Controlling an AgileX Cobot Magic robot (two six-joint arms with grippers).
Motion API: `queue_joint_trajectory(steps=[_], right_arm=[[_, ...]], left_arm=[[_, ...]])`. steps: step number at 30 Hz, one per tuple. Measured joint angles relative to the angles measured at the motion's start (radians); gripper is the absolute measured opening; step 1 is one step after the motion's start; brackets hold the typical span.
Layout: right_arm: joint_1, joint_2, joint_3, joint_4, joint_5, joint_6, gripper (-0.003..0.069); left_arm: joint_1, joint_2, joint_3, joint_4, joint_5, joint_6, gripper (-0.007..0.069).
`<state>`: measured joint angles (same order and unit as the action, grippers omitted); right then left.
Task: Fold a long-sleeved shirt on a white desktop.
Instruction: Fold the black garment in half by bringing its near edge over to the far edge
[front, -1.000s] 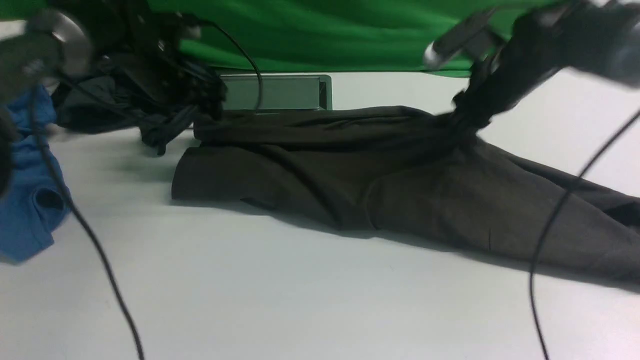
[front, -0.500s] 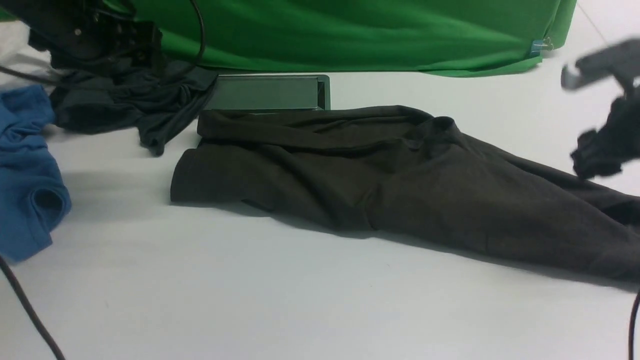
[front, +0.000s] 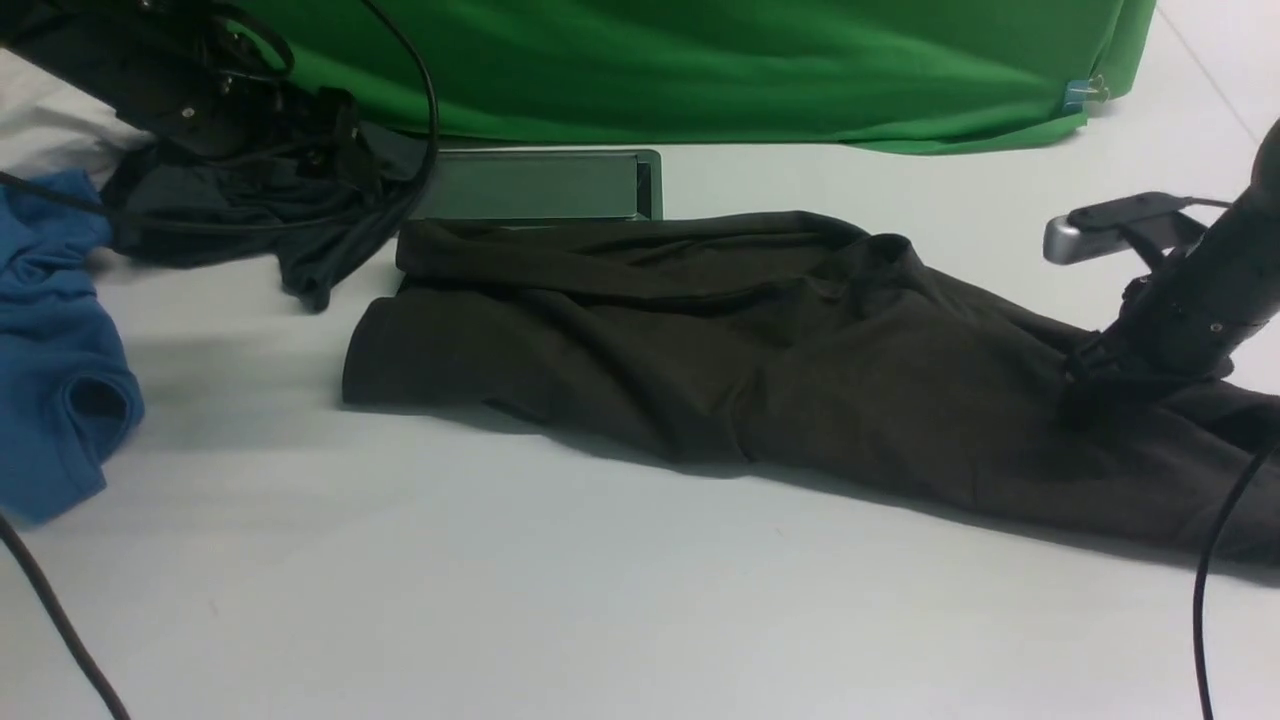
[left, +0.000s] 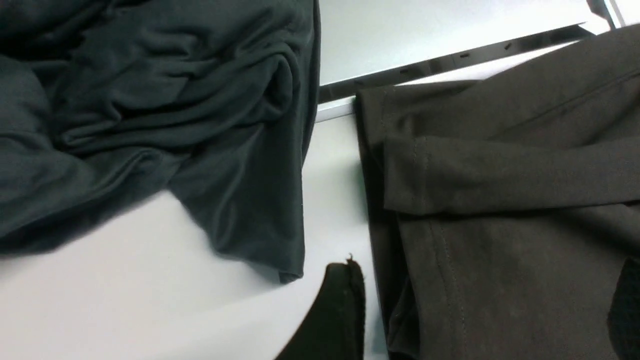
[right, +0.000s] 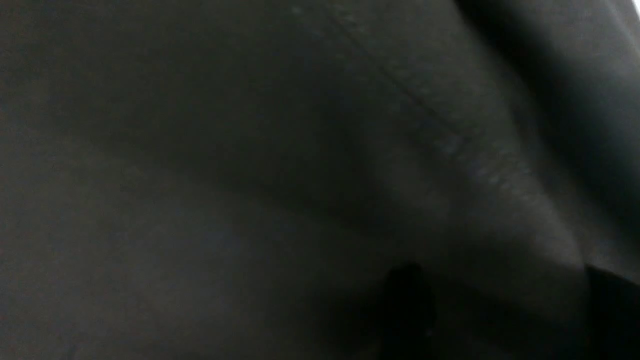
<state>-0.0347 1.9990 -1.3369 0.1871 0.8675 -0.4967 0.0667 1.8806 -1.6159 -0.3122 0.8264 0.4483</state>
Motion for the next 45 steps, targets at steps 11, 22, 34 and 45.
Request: queue_joint_trajectory(steps=[11,22,34,45], right_arm=[[0.000,-0.037,-0.106,-0.011,0.091,-0.008,0.0042],[-0.005,-0.042,-0.221,-0.127,0.107,0.018,0.0043],[-0.020,0.048,-0.263,-0.155,0.061,0.106,0.0304],[0.048,-0.036,-0.355,-0.114,0.053,0.120,0.0315]], left_arm=[[0.001,0.000,0.000,-0.038,-0.023,0.002,0.0687],[0.001,0.022,0.000,-0.046,-0.038,0.001,0.0668],[-0.022,0.181,-0.036,-0.054,0.000,0.101,0.0665],[-0.028,0.408,-0.332,-0.194,0.116,-0.031,0.0526]])
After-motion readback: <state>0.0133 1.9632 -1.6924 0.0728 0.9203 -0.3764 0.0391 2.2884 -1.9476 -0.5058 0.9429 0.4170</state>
